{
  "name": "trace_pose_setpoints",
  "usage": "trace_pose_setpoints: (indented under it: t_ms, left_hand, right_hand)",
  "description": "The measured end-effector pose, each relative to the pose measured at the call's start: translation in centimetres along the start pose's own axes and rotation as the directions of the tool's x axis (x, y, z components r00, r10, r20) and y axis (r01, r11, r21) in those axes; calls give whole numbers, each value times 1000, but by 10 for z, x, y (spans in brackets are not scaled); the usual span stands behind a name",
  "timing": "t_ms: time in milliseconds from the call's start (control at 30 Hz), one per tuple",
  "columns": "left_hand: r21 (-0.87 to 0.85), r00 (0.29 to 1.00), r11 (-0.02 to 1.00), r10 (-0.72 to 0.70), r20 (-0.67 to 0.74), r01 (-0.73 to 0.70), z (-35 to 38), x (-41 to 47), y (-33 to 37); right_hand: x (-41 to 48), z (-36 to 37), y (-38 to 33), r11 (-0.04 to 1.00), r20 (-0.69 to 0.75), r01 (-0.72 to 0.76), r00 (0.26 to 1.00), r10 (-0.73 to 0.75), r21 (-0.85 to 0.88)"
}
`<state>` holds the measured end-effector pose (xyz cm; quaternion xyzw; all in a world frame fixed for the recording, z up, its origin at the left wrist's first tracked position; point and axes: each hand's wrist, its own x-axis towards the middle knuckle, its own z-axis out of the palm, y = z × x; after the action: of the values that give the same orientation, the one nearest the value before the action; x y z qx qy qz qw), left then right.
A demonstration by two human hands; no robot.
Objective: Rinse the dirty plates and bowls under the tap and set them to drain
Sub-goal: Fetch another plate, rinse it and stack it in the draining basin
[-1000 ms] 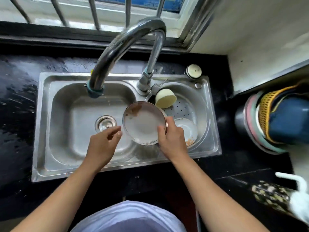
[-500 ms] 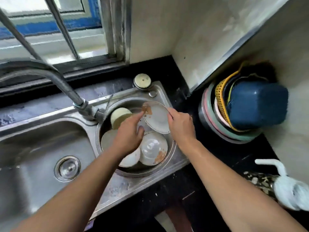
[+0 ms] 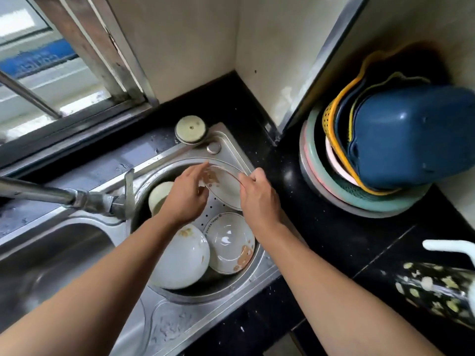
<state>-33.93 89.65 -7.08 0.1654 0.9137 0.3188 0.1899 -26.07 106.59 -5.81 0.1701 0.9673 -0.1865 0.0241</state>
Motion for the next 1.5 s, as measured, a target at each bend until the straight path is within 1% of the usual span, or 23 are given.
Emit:
trace_pose_setpoints:
  t_ms: [167, 300, 433, 633, 833, 933, 1067, 1300, 1367, 1500]
  left_hand:
    - [6, 999, 1000, 28, -35, -28, 3, 3, -1]
    - [55, 998, 996, 70, 7, -70, 5, 7, -2]
    - [99, 997, 993, 64, 52, -69, 7, 8, -4]
    - [149, 996, 988, 31, 90, -44, 11, 4, -4]
    - [141, 994, 990, 13, 106, -28, 18, 0, -3]
    - [112, 993, 994, -20, 120, 7, 23, -5, 1]
    - [78, 980, 997, -32, 195, 17, 27, -16, 4]
    - [43, 985, 997, -68, 161, 62, 21, -39, 10]
    - [39, 988, 998, -63, 141, 58, 19, -51, 9]
    - [13, 987, 994, -109, 117, 108, 12, -85, -1]
  right_hand:
    - [-1, 7, 2, 999, -21, -21, 1000, 22, 34]
    - [-3, 12, 4, 998, -14, -40, 999, 40, 58]
    - [-4, 17, 3, 994, -12, -71, 997, 72, 86]
    - [-6, 27, 4, 995, -49, -99, 994, 99, -3]
    - [-1, 28, 2, 984, -7, -138, 990, 138, -114]
    - [1, 26, 2, 985, 16, -118, 993, 121, -124]
    - [-1, 26, 4, 982, 31, -60, 997, 66, -178]
    - [-3, 25, 6, 981, 42, -37, 998, 45, -188]
    - [-3, 23, 5, 983, 47, -37, 998, 46, -177]
    - [-10, 18, 6, 988, 34, -47, 998, 52, -148]
